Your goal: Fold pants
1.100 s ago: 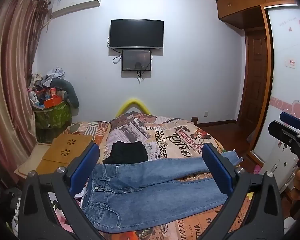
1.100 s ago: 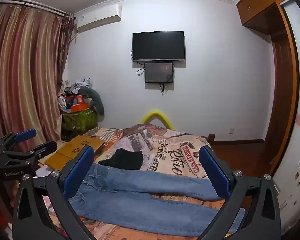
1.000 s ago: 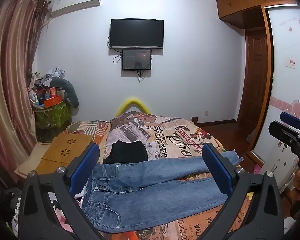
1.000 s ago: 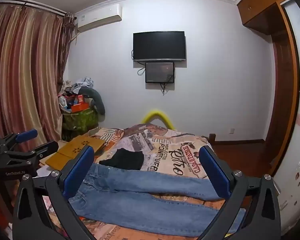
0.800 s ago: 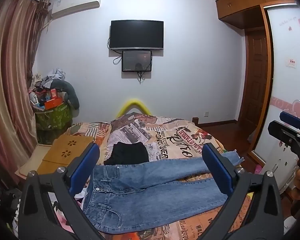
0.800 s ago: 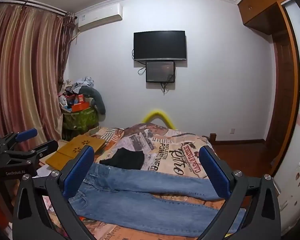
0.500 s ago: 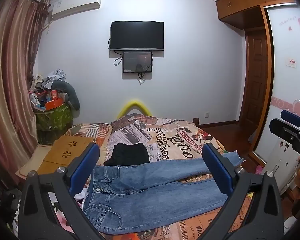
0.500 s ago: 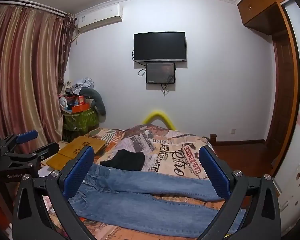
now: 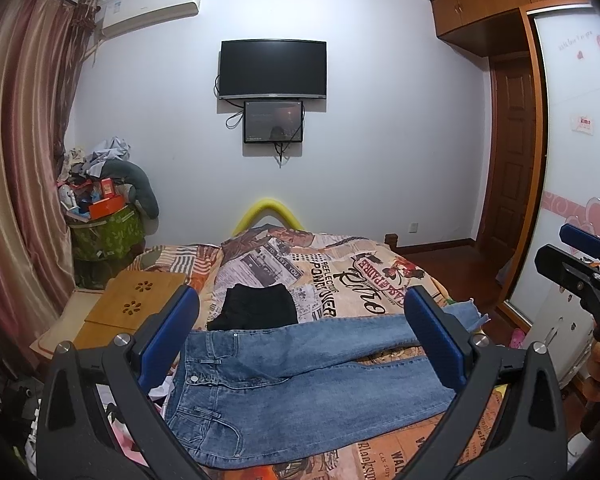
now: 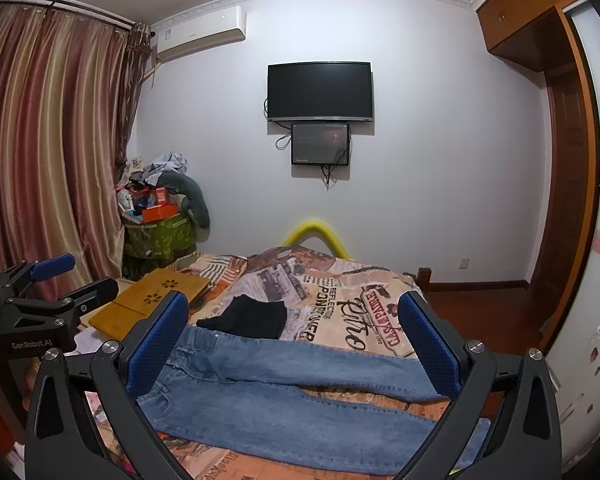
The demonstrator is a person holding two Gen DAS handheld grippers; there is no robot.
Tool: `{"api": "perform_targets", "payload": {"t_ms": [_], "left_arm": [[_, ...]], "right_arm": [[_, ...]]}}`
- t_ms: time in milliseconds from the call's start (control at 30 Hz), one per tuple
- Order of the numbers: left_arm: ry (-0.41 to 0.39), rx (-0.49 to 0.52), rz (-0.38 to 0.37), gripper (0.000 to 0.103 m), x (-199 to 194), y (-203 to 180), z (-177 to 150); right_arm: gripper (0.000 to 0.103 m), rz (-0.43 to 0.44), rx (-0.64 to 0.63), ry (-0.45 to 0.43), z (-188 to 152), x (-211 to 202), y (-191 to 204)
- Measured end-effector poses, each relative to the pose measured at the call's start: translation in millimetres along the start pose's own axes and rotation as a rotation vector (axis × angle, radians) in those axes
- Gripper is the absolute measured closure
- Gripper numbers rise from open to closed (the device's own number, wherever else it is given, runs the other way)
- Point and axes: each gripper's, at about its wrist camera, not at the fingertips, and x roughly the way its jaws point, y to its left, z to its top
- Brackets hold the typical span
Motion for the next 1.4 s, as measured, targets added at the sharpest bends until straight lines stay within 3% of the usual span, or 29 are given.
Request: {"api": "perform_targets", "payload": {"t_ms": [1400], "left_arm": [[-0.006, 0.028, -0.004, 0.000, 9, -11, 2]], "right_arm": [[0.000, 0.011, 0.019, 0.019, 0, 6, -7]]}}
